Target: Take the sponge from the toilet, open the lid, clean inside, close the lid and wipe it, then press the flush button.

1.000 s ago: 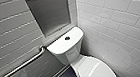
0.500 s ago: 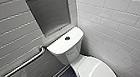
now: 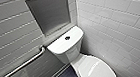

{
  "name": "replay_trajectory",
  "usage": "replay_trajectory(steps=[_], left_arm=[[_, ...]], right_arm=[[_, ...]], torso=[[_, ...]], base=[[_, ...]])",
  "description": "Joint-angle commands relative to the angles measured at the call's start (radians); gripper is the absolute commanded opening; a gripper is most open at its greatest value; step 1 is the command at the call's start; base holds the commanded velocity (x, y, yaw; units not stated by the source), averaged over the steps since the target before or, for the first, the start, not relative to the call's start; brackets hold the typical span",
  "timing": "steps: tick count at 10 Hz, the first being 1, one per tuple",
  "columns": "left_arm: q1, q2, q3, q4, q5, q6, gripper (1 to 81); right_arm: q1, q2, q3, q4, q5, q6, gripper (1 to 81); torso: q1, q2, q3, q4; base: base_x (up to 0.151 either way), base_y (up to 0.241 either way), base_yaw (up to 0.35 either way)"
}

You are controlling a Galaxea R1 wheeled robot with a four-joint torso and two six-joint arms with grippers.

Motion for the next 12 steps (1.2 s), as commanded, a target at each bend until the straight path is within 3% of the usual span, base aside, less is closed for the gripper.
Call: replay_trajectory(steps=[1, 2, 3, 6, 12], left_arm=[[0.018, -0.013, 0.014, -0.003, 0.077, 0.006, 81.1], [0.013, -0.013, 0.015, -0.003, 0.077, 0.006, 81.1], [0.013, -0.013, 0.015, -0.001, 0.077, 0.006, 81.1], [0.016, -0.017, 0.007, -0.004, 0.077, 0.006, 81.1], [0.015, -0.011, 0.006, 0.004, 0.077, 0.006, 81.1]], right_arm=[[-0.085, 0.042, -0.097, -0.071, 0.021, -0.004, 1.0], [-0.098, 0.06, -0.117, -0.073, 0.031, -0.002, 1.0], [-0.105, 0.079, -0.131, -0.071, 0.031, -0.002, 1.0], [-0.108, 0.143, -0.2, -0.085, 0.031, -0.002, 1.0], [-0.125, 0.273, -0.34, -0.152, 0.025, 0.004, 1.0]], torso=[[-0.059, 0.092, 0.0, 0.0], [-0.085, 0.134, 0.0, 0.0], [-0.109, 0.17, 0.086, 0.0], [-0.163, 0.256, 0.148, 0.0], [-0.303, 0.468, 0.364, 0.0]], base=[[0.0, 0.0, 0.0], [0.0, 0.0, 0.0], [0.0, 0.0, 0.0], [0.0, 0.0, 0.0], [0.0, 0.0, 0.0]])
